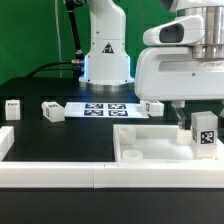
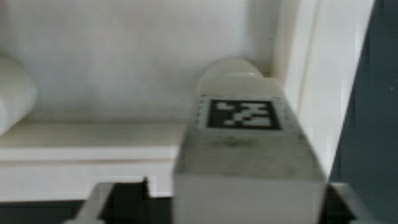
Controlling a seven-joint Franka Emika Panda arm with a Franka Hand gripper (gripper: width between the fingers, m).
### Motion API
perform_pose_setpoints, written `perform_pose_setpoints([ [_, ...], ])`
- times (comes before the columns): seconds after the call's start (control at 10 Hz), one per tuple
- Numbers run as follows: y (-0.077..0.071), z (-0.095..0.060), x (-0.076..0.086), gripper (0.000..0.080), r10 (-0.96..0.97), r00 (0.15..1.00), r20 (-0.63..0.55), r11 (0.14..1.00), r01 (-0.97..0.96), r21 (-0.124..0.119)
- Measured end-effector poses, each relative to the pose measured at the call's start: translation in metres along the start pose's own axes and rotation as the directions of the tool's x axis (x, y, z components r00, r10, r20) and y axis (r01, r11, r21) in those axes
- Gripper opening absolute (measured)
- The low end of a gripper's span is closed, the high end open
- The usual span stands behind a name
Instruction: Assemble square table
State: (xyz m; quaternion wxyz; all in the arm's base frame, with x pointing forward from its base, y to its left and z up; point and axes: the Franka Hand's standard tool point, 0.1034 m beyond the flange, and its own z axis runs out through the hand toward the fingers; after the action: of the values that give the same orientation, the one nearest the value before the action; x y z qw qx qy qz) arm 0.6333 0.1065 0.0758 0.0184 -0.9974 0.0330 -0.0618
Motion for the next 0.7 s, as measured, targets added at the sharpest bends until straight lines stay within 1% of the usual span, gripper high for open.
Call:
perform_pose_setpoints([
  [0.1, 0.0000, 0.0002, -0.0002, 0.0288, 0.074, 0.997, 0.000, 0.997, -0.074, 0.000],
  [0.3, -0.0022, 0.0010, -0.0013, 0.0288, 0.252, 0.968, 0.004, 0.968, -0.252, -0.001],
  [0.4, -0.0071, 0.0028, -0.0042, 0.0288, 0.382, 0.924, 0.017, 0.924, -0.382, -0.010],
  [0.5, -0.0056, 0.0026, -0.0026, 0.0288, 0.520, 0.854, 0.024, 0.854, -0.520, -0.017],
  [0.6, -0.0042, 0.0023, -0.0027, 0.0288, 0.657, 0.753, 0.028, 0.753, -0.657, -0.025],
  [0.7, -0.0044, 0.0011, -0.0033, 0.0288, 0.786, 0.617, 0.037, 0.618, -0.785, -0.045],
])
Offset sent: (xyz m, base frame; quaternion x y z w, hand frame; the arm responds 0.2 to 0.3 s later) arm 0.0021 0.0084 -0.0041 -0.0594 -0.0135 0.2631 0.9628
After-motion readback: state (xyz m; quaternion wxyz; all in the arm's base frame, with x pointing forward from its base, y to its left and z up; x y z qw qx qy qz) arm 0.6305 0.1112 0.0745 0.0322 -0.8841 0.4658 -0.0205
